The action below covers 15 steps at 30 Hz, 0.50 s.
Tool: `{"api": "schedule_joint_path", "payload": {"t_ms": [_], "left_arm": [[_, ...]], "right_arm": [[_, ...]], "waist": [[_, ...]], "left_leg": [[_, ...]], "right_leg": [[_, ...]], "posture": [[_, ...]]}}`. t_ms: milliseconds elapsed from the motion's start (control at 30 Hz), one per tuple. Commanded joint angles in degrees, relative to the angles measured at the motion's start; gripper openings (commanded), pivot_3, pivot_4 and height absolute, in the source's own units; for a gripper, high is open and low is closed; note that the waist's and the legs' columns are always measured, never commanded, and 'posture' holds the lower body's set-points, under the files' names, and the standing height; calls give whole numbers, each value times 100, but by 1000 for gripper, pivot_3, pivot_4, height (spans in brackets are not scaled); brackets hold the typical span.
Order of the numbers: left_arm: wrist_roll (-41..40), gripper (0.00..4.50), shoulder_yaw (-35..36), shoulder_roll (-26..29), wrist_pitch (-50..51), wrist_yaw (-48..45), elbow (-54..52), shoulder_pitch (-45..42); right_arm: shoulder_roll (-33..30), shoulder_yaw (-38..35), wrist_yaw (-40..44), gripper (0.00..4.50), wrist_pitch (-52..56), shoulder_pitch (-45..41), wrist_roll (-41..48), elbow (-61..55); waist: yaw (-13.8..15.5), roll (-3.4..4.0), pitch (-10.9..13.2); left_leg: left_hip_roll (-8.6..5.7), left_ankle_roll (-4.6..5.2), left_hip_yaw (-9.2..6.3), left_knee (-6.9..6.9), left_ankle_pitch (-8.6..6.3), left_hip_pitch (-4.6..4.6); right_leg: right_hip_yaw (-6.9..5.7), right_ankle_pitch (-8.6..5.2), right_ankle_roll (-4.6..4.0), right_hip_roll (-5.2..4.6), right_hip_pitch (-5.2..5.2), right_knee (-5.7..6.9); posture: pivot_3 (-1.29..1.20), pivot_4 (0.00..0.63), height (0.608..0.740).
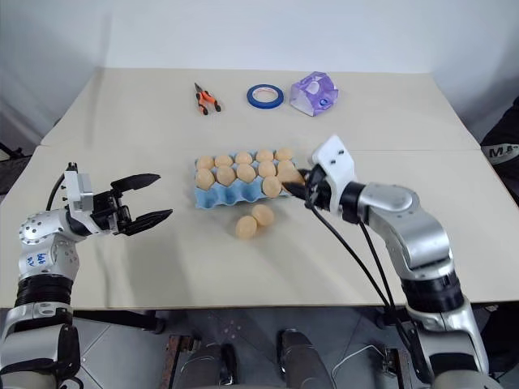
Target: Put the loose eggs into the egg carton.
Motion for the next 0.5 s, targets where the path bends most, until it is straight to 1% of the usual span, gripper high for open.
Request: {"api": "schedule_joint_path", "payload": {"t_ms": [33, 167, 233, 333, 500], "left_arm": [[-99, 4500, 102, 25, -52, 19, -118, -60], [-134, 4500, 172, 59, -44, 78, -261, 83], [-168, 4500, 220, 87, -29, 111, -357, 188], [-203, 4500, 296, 117, -3, 186, -538, 381], [-237, 4500, 370, 110, 57, 303, -784, 582]], "right_arm": [[426, 275, -122, 1143, -431, -448, -310, 661], [926, 545, -149, 1143, -712, -732, -546, 1201], [1120, 640, -137, 1143, -829, -798, -623, 1363], [1391, 732, -143, 1143, -962, -914, -726, 1619], [1628, 814, -139, 1143, -1204, -1039, -938, 2010]], "waist": [[4, 0, 0], [-3, 0, 0], [-1, 0, 0], [-26, 0, 0], [-78, 0, 0]], "left_leg": [[0, -1, 1, -1, -1, -8], [0, -3, 17, 4, 0, -57], [1, -6, 21, 4, 2, -65], [4, -8, 23, 6, 3, -64], [2, -7, 27, 11, 5, -56]], "right_leg": [[0, 0, 0, 0, -6, -1], [8, 1, 6, 1, -63, 18], [10, -1, 9, 2, -79, 28], [10, -2, 9, 3, -79, 29], [13, -2, 9, 0, -77, 43]], "posture": [[0, 150, 740], [0, 150, 740], [0, 150, 740], [0, 150, 740], [0, 150, 740]]}}
